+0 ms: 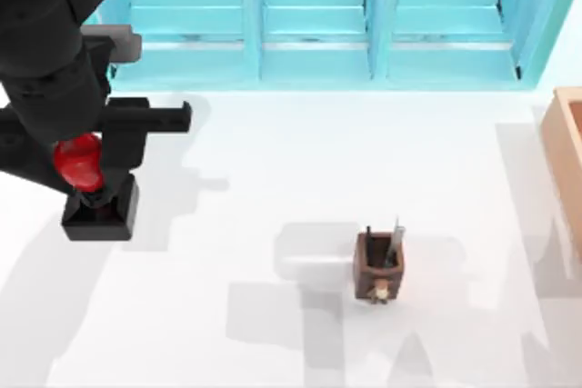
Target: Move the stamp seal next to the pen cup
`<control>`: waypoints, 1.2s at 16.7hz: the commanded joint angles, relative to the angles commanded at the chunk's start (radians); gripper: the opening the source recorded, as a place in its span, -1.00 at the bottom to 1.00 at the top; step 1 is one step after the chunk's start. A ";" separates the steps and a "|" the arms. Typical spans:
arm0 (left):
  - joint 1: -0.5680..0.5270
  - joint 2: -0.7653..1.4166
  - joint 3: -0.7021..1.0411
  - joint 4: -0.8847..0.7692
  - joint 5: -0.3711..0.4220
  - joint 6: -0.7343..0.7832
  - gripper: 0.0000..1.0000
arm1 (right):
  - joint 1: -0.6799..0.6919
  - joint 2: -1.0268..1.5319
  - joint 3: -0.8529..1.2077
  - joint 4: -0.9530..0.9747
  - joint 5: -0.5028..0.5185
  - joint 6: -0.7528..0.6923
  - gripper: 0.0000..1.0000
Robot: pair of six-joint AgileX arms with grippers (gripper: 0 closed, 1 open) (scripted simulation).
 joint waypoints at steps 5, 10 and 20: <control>-0.011 0.020 0.013 0.006 0.001 -0.013 -1.00 | 0.000 0.000 0.000 0.000 0.000 0.000 1.00; -0.179 0.236 0.195 0.026 0.002 -0.178 -1.00 | 0.000 0.000 0.000 0.000 0.000 0.000 1.00; -0.370 0.462 0.385 0.074 0.003 -0.367 -1.00 | 0.000 0.000 0.000 0.000 0.000 0.000 1.00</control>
